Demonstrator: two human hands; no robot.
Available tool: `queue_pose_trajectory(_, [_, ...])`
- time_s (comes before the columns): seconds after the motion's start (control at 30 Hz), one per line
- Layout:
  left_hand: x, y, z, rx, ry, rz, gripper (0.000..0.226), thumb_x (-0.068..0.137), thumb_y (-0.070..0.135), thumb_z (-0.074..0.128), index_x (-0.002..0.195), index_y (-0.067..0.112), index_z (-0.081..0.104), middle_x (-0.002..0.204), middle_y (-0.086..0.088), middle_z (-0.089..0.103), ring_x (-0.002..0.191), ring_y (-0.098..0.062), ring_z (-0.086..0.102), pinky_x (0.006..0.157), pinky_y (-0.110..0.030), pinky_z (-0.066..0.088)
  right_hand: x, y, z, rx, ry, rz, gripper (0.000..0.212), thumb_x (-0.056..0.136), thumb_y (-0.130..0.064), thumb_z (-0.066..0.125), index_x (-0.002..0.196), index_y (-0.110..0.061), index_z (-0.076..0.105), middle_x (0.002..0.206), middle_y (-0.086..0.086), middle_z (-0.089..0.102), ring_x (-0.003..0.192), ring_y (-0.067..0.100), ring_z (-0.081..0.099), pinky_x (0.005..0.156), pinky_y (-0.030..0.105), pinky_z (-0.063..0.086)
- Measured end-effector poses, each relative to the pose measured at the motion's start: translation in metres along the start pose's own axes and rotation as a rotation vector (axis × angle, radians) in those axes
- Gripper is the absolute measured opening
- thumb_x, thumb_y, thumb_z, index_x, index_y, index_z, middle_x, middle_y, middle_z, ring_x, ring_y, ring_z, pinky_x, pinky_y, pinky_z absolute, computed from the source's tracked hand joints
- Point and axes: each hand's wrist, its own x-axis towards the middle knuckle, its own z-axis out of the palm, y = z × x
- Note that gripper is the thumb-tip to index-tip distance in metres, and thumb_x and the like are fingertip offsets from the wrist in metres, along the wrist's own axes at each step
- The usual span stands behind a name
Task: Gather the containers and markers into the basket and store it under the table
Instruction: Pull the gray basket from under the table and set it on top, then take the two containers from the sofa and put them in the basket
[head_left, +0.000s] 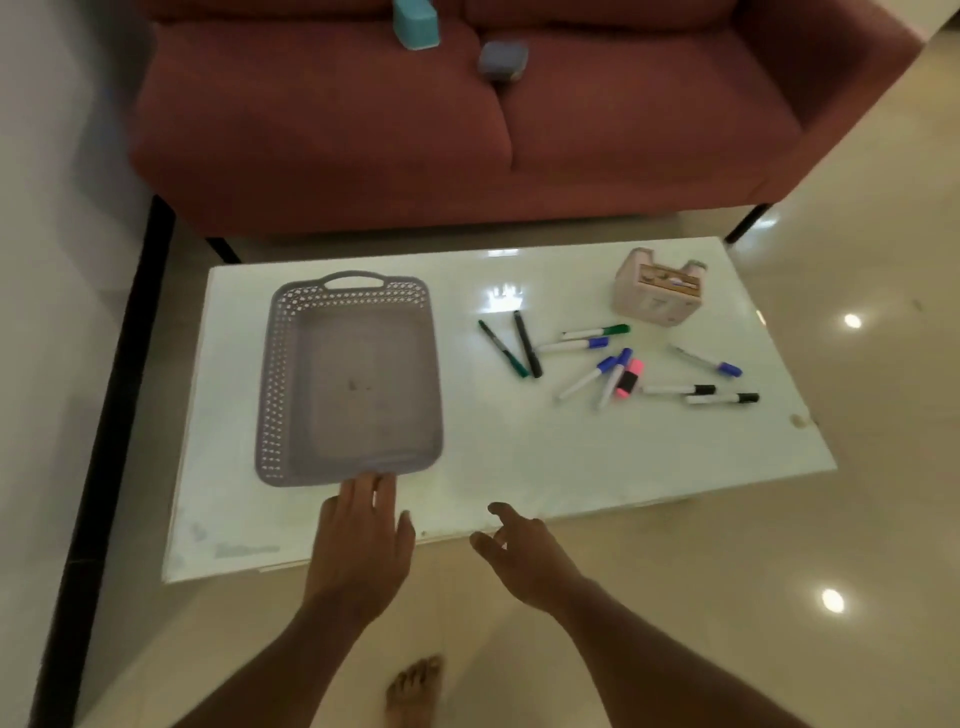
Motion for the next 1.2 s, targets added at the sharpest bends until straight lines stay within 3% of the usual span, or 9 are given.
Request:
queue_pose_trajectory(0.13, [-0.006, 0.107, -0.015, 0.010, -0.046, 0.188, 0.037, 0.086, 0.030, 0.044, 0.115, 0.009, 0.052, 0.112, -0.010, 0.059, 0.099, -0.028, 0.057, 0.082, -0.041, 0.049, -0.043, 0.048, -0.064, 0.020, 0.142, 0.001, 0.053, 0.094, -0.049, 0.046, 0.139, -0.023, 0.042, 0.107, 0.003, 0.071, 0.107, 0.022, 0.063, 0.090, 0.034, 0.050])
queue_pose_trajectory(0.27, [-0.005, 0.215, -0.037, 0.054, -0.021, 0.259, 0.031, 0.084, 0.026, 0.049, 0.110, 0.010, 0.058, 0.111, -0.008, 0.058, 0.099, -0.027, 0.056, 0.084, -0.041, 0.047, -0.086, 0.110, -0.151, -0.095, 0.222, -0.073, 0.051, 0.096, -0.048, 0.043, 0.139, -0.023, 0.039, 0.122, 0.007, 0.065, 0.118, 0.026, 0.056, 0.097, 0.039, 0.047])
queue_pose_trajectory(0.4, [0.003, 0.324, -0.062, 0.088, 0.007, 0.300, 0.024, 0.084, 0.024, 0.048, 0.100, 0.010, 0.060, 0.106, -0.008, 0.056, 0.094, -0.029, 0.055, 0.080, -0.042, 0.045, -0.141, 0.176, -0.259, -0.197, 0.296, -0.127, 0.050, 0.096, -0.047, 0.043, 0.140, -0.024, 0.037, 0.122, 0.006, 0.064, 0.117, 0.027, 0.056, 0.093, 0.038, 0.045])
queue_pose_trajectory(0.6, [0.047, 0.468, -0.081, 0.115, 0.009, 0.359, 0.021, 0.086, 0.021, 0.054, 0.101, 0.008, 0.060, 0.108, -0.012, 0.058, 0.096, -0.032, 0.056, 0.081, -0.044, 0.047, -0.186, 0.253, -0.405, -0.286, 0.408, -0.100, 0.047, 0.097, -0.044, 0.043, 0.138, -0.020, 0.041, 0.120, 0.007, 0.064, 0.115, 0.026, 0.056, 0.094, 0.040, 0.046])
queue_pose_trajectory(0.73, [0.095, 0.541, -0.076, 0.105, 0.012, 0.375, 0.018, 0.086, 0.019, 0.053, 0.099, 0.009, 0.059, 0.101, -0.010, 0.057, 0.091, -0.030, 0.054, 0.078, -0.043, 0.046, -0.179, 0.282, -0.481, -0.280, 0.439, -0.136, 0.044, 0.096, -0.042, 0.045, 0.134, -0.018, 0.043, 0.119, 0.008, 0.063, 0.113, 0.028, 0.056, 0.089, 0.039, 0.047])
queue_pose_trajectory(0.93, [0.181, 0.631, -0.047, 0.096, 0.003, 0.283, 0.020, 0.091, 0.022, 0.048, 0.103, 0.008, 0.056, 0.106, -0.010, 0.056, 0.096, -0.028, 0.053, 0.083, -0.043, 0.047, -0.128, 0.322, -0.608, -0.374, 0.433, -0.211, 0.046, 0.097, -0.040, 0.046, 0.138, -0.018, 0.040, 0.125, 0.007, 0.060, 0.120, 0.025, 0.050, 0.092, 0.040, 0.048])
queue_pose_trajectory(1.2, [0.282, 0.733, -0.043, 0.133, -0.012, 0.155, 0.032, 0.087, 0.025, 0.038, 0.104, 0.007, 0.058, 0.106, -0.011, 0.057, 0.094, -0.031, 0.054, 0.079, -0.043, 0.046, -0.056, 0.379, -0.783, -0.437, 0.326, -0.267, 0.049, 0.098, -0.039, 0.045, 0.142, -0.018, 0.039, 0.138, 0.003, 0.052, 0.127, 0.022, 0.045, 0.097, 0.039, 0.046])
